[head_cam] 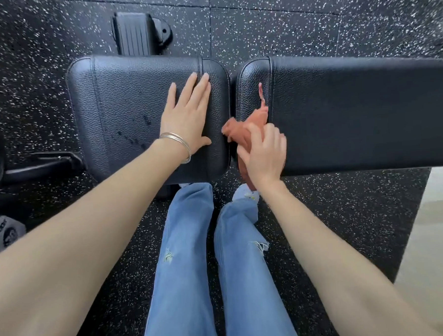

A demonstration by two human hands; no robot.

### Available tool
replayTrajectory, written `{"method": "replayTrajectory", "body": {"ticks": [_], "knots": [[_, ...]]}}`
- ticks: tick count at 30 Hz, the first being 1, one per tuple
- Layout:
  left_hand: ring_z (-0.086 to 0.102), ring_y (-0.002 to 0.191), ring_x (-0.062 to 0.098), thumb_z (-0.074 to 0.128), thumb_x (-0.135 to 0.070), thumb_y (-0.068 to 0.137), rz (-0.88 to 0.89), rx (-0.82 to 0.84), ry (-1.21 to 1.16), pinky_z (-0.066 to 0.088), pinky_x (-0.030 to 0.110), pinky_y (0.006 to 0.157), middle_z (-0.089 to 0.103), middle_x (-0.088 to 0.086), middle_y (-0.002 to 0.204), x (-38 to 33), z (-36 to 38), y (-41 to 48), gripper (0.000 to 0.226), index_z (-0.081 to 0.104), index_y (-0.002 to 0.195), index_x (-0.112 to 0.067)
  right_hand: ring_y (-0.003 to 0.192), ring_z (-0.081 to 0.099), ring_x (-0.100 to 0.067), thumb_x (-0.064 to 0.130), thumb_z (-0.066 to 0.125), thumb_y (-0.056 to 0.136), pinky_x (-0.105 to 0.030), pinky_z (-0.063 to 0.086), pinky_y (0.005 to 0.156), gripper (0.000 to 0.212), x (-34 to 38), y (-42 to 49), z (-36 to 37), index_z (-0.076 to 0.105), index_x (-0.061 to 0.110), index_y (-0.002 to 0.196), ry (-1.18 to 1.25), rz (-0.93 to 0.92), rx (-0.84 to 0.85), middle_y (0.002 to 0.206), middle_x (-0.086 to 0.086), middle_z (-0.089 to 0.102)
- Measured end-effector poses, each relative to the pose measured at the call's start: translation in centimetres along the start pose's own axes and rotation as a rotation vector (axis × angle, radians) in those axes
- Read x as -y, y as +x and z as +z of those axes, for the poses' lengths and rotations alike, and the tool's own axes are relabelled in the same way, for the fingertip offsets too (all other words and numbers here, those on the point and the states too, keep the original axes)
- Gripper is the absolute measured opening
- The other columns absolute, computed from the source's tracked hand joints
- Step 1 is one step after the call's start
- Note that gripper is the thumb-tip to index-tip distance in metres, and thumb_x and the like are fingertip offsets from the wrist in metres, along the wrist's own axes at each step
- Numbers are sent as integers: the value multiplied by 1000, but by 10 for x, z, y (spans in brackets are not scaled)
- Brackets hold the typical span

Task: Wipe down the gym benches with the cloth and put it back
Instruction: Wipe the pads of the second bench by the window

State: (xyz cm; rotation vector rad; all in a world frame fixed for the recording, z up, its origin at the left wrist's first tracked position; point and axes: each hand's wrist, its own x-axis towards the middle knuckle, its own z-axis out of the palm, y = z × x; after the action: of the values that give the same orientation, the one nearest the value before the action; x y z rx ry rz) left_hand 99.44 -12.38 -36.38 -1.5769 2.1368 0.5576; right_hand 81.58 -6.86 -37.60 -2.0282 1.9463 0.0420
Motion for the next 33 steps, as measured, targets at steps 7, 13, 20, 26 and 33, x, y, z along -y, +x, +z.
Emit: {"method": "replayTrajectory", "body": {"ticks": [7, 13, 20, 26, 33], "knots": [[-5, 147, 21, 70, -56, 71, -10, -20, -20, 7, 49, 117, -7, 1, 159, 2, 5, 0, 116, -1, 150, -9, 113, 46, -25, 41, 55, 87, -37, 38, 88, 41, 15, 139, -21, 48, 21, 122, -61, 59, -58, 122, -7, 50], [-6, 147, 20, 69, -57, 71, -9, -21, -20, 7, 51, 117, -7, 0, 159, 3, 5, 0, 116, -2, 150, -10, 101, 53, -25, 40, 52, 83, -36, 44, 82, 38, 4, 118, -13, 56, 20, 116, -7, 138, -185, 108, -8, 56], [-6, 147, 20, 69, -58, 70, -9, -26, -8, 6, 50, 117, -8, 0, 159, 2, 5, 0, 117, -2, 150, -9, 72, 53, -32, 20, 65, 72, -42, 49, 71, 39, -29, -48, 11, 47, 15, 105, 35, 25, -102, 78, -16, 52], [-8, 147, 20, 67, -59, 72, -4, -27, -19, 5, 51, 117, -9, -1, 159, 4, 6, 0, 116, -4, 150, -9, 76, 55, -34, 14, 80, 65, -45, 49, 74, 48, -26, -37, -3, 56, 8, 106, 6, -11, 12, 83, -18, 54], [-4, 147, 22, 65, -50, 80, 21, -51, -3, 4, 50, 117, -3, 4, 160, 0, 8, -6, 103, 3, 150, -7, 115, 46, -28, 36, 51, 90, -39, 40, 87, 40, 3, 133, -36, 45, 19, 126, 25, 244, -47, 124, -10, 47]]}}
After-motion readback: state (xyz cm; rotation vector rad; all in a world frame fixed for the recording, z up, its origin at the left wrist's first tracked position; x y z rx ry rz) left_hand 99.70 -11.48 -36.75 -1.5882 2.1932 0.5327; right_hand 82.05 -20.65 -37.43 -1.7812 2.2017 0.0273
